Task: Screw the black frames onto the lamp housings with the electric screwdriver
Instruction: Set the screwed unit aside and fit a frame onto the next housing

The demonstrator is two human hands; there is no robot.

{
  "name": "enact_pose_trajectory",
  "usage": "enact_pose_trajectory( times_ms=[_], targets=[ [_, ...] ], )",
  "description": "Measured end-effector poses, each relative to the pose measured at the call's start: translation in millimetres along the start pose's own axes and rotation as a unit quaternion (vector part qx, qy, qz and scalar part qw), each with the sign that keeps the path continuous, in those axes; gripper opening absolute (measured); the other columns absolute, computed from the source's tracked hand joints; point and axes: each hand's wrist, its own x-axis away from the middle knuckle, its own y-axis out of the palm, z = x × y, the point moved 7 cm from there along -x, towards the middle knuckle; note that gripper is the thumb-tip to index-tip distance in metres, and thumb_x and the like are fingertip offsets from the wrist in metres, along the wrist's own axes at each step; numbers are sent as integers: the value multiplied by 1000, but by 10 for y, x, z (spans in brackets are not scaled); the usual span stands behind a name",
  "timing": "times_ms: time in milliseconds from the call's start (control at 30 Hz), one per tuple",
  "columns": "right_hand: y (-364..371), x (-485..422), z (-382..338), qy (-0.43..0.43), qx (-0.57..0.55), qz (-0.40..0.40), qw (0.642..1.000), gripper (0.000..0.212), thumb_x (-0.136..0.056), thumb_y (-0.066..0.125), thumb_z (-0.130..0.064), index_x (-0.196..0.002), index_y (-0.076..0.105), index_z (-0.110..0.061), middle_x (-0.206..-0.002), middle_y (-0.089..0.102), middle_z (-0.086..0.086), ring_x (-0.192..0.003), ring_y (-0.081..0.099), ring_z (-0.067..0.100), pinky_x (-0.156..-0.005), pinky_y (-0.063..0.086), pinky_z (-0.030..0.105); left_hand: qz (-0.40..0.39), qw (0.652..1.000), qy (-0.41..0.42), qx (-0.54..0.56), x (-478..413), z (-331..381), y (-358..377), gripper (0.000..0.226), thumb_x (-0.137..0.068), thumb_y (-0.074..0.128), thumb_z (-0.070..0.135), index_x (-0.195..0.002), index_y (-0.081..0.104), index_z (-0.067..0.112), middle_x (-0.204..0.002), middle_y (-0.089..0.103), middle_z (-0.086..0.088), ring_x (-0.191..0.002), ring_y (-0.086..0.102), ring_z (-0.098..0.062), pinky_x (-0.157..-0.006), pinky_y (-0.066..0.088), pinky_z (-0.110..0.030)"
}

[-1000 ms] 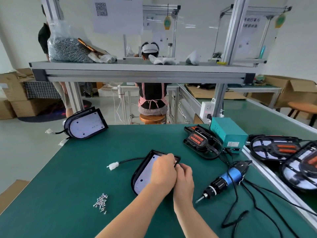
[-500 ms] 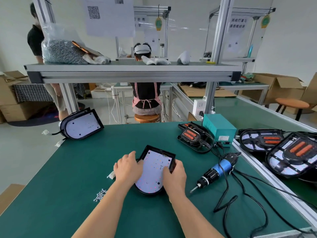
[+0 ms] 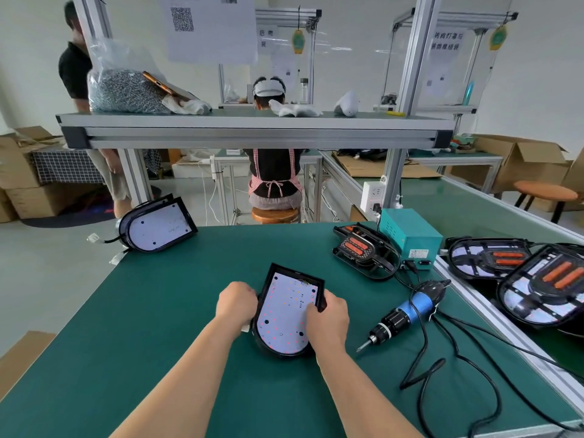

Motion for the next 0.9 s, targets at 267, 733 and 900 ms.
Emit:
enact_pose_trajectory(
  times_ms=[267, 733, 900],
  targets=[
    [24, -175, -28, 17, 28, -57, 998, 31, -81, 45, 4, -91, 69, -14, -112, 51, 10, -89, 51, 27, -77, 42, 26, -60, 987, -11, 148, 375, -101, 375, 18, -89, 57, 27, -94, 52, 11, -100, 59, -4, -76, 50, -17, -63, 38, -30],
    [-750, -1368, -468, -69, 315, 43, 946, 42, -94, 60, -20, -134, 53, -7, -131, 52, 16, -121, 48, 34, -102, 47, 44, 39, 962, 105, 249, 545, -99, 417, 58, -97, 49, 24, -143, 33, 56, -66, 52, -1, -61, 50, -14, -58, 40, -28],
    [-895, -1817, -502, -81, 455, 49, 886, 45, -90, 72, -20, -126, 49, -7, -127, 54, 15, -116, 53, 33, -94, 50, 44, 51, 962, 97, 251, 458, -142, 461, 52, -98, 48, 26, -141, 36, 54, -63, 54, 1, -48, 41, -9, -54, 39, -27]
  ],
)
